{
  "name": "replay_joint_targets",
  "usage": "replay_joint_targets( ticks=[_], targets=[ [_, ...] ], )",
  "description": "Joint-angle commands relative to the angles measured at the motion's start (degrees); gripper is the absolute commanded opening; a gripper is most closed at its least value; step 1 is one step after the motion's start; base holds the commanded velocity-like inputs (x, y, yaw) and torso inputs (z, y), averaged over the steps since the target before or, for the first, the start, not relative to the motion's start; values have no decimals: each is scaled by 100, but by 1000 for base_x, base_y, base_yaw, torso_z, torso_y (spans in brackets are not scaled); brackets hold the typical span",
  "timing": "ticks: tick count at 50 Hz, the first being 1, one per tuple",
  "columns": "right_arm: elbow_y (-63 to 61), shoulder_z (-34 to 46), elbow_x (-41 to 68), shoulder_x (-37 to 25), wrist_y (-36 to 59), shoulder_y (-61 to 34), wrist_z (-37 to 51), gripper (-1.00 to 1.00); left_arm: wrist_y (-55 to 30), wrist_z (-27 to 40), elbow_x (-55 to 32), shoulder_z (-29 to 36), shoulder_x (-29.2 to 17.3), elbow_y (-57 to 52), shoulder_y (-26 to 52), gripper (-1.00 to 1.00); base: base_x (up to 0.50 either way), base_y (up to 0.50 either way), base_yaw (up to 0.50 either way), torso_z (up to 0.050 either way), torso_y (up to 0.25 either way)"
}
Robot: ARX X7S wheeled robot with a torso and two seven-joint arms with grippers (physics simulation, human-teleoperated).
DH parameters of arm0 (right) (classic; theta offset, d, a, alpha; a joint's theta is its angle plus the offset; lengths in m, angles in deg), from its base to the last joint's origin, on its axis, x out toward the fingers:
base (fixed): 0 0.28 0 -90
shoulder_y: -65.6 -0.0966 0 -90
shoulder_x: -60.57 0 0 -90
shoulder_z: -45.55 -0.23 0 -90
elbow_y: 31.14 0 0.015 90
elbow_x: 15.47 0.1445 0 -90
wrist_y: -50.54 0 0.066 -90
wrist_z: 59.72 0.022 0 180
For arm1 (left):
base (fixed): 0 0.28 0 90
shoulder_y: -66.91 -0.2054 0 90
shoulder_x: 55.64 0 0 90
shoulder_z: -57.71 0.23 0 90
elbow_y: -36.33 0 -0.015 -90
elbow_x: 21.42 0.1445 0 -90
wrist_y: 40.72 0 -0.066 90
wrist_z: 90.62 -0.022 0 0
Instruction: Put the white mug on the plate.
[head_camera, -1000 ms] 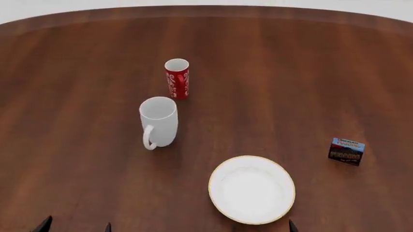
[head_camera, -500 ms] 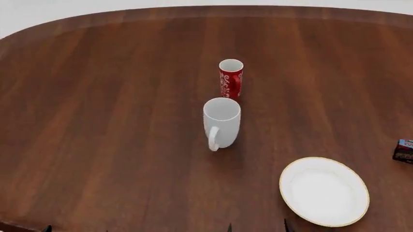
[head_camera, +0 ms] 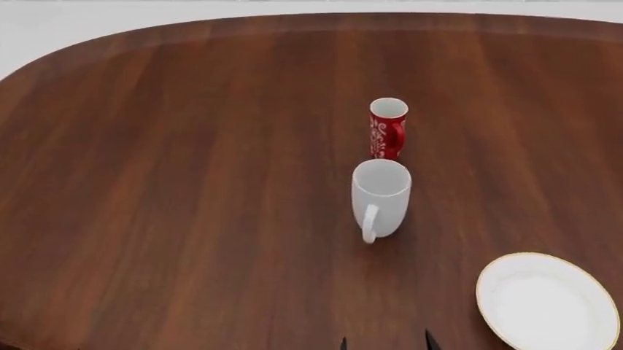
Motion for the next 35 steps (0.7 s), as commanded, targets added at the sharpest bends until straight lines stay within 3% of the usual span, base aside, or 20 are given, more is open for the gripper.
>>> replay_joint_targets(
  ticks=[1,35],
  targets=[
    [3,145,-120,-58,2,-54,58,100,84,5,-47,80,-10,91,11,100,500,27,0,0,0],
    [64,226,-38,-135,-97,-89,229,100,-2,181,-135,199,-105,21,37,100,500,49,0,0,0]
  ],
)
